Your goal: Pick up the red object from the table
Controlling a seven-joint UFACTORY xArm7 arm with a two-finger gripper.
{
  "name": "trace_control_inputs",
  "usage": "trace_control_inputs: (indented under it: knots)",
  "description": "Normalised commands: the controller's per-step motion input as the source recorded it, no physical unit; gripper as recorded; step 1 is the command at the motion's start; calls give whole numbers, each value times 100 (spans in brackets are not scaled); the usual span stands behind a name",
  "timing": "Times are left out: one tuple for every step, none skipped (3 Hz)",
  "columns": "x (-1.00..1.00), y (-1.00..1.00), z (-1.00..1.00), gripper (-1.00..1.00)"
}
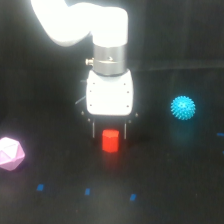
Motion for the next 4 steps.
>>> trace_control_inputs:
  knots:
    - [4, 14, -3, -45]
    - [45, 0, 54, -96]
    - [33, -38, 98, -100]
    - [55, -51, 100, -84]
